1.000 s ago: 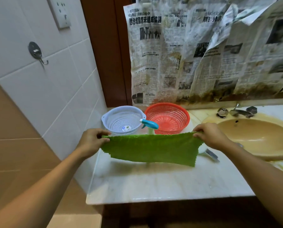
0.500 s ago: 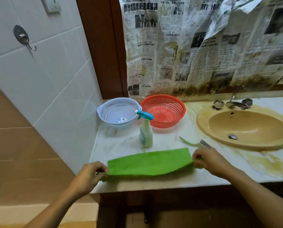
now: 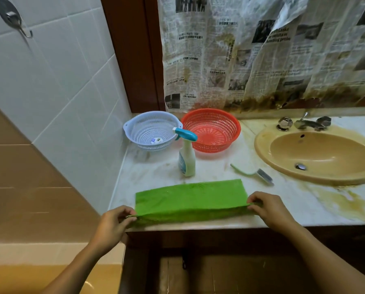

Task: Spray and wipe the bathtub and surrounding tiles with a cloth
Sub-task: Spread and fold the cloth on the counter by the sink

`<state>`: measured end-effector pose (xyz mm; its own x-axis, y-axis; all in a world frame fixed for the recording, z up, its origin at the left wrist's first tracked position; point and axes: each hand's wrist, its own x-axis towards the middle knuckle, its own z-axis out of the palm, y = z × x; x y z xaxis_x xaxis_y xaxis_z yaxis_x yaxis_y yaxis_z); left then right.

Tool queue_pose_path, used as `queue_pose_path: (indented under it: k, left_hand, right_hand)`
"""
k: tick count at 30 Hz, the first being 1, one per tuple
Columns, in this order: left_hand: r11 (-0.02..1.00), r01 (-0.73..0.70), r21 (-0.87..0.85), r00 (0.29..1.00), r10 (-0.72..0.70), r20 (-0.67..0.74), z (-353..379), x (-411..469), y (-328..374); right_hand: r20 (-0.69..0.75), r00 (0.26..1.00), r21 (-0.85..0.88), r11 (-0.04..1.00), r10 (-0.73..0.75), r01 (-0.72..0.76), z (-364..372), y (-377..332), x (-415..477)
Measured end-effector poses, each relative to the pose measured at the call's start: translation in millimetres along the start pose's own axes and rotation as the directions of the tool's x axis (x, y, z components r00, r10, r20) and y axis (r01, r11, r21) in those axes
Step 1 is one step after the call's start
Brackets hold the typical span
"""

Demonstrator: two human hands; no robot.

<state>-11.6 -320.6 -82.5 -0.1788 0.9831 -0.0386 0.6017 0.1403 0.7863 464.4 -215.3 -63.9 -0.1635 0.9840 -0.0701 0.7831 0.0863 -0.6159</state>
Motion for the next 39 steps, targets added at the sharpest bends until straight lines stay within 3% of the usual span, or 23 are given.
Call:
queue_pose_path:
  k: [6,9,15,19,23,30,39]
  left_hand:
    - [0.999,0.030,-0.024,0.999,-0.030,0.021,3,-8,-4]
    - [0.989,0.072,-0.132,0.997,-0.074,-0.012,3,-8,0]
    - [0.898,0.166,-0.407,0.961,-0.240,-0.138,8,14,14]
    - [0.868,0.227,-0.442,0.925,-0.334,-0.181,13,37,16]
    - [0.871,0.292,-0.395,0.897,-0.392,-0.202,18,54,13]
    - [0.907,0.382,-0.176,0.891,-0.412,-0.189,19,95,-1]
    - [0.921,0.323,0.217,0.946,-0.310,-0.094,25,114,-11]
  right_hand:
    - [0.043,0.999,0.013,1.000,0.009,-0.010,-4,9,4]
    - [0.028,0.999,0.018,1.000,0.021,-0.021,-4,12,10]
    - [-0.038,0.992,0.270,0.957,0.122,-0.107,-8,1,39]
    - [-0.060,0.978,0.358,0.919,0.199,-0.165,-6,-4,61]
    - [-0.103,0.947,0.353,0.901,0.304,-0.251,-3,-7,86]
    - [-0.062,0.941,0.151,0.935,0.332,-0.320,6,-21,119]
    - [-0.092,0.926,-0.029,0.929,0.366,-0.369,38,-15,133]
